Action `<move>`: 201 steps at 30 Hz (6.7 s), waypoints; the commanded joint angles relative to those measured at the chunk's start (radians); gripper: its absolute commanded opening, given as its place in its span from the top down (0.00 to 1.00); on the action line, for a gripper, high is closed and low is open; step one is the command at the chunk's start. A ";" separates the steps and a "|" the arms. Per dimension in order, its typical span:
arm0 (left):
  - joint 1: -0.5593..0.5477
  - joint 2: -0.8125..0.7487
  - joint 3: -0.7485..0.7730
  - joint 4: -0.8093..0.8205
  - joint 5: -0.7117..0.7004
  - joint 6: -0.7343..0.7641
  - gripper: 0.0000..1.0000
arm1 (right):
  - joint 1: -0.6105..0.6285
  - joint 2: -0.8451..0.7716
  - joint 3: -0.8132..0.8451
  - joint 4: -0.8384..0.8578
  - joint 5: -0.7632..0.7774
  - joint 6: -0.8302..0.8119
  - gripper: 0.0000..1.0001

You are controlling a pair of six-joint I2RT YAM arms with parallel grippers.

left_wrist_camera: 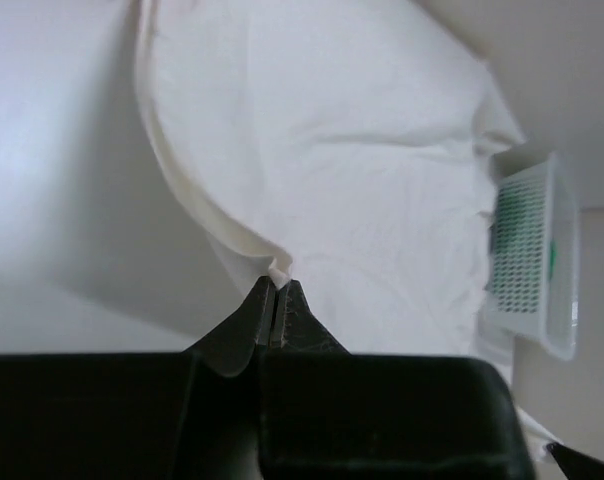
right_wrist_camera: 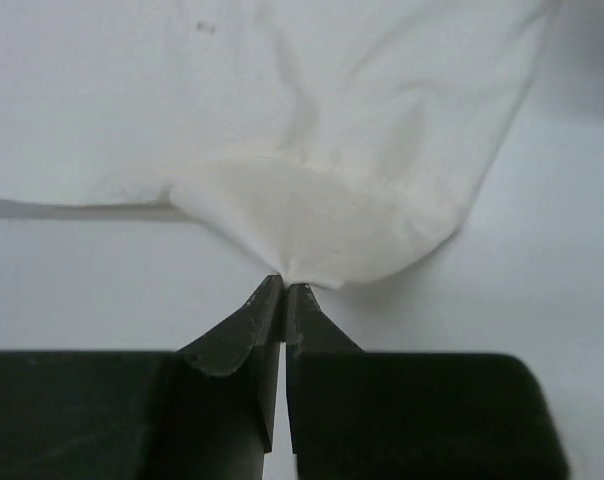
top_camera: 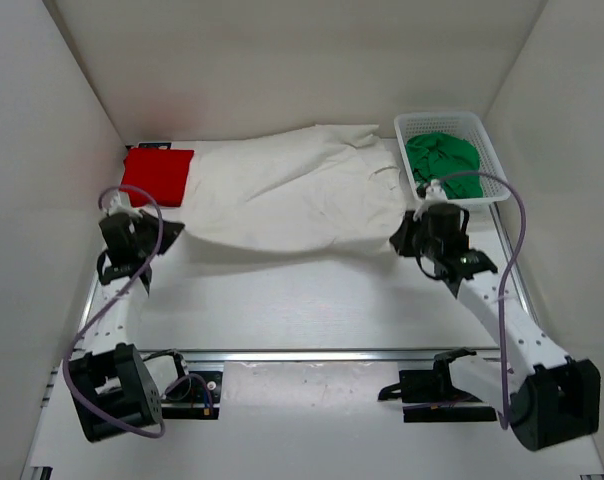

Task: Fold and stack the t-shirts
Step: Flatten out the tshirt, then grap the side of the flattened tshirt closest away from the robot with both arms, then fold the flattened tshirt in 1/3 of the way

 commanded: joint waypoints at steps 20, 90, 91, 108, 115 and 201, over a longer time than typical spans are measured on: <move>-0.008 -0.399 -0.180 -0.461 -0.042 0.245 1.00 | 0.242 -0.835 -0.298 -0.637 0.012 0.622 1.00; 0.038 0.078 -0.141 0.061 -0.134 -0.082 0.51 | -0.141 0.720 0.505 0.186 -0.081 0.166 0.66; 0.041 0.055 -0.177 0.058 -0.125 -0.075 0.54 | -0.144 0.680 0.476 0.186 -0.075 0.168 0.62; 0.044 0.036 -0.390 0.111 -0.131 -0.102 0.56 | -0.323 0.055 -0.406 0.433 0.028 0.341 0.69; 0.006 0.115 -0.382 0.200 -0.157 -0.156 0.65 | -0.357 0.170 -0.359 0.468 0.020 0.326 0.60; -0.796 0.122 -0.220 0.154 -0.234 0.018 0.72 | 0.065 0.521 0.137 0.413 -0.187 0.244 1.00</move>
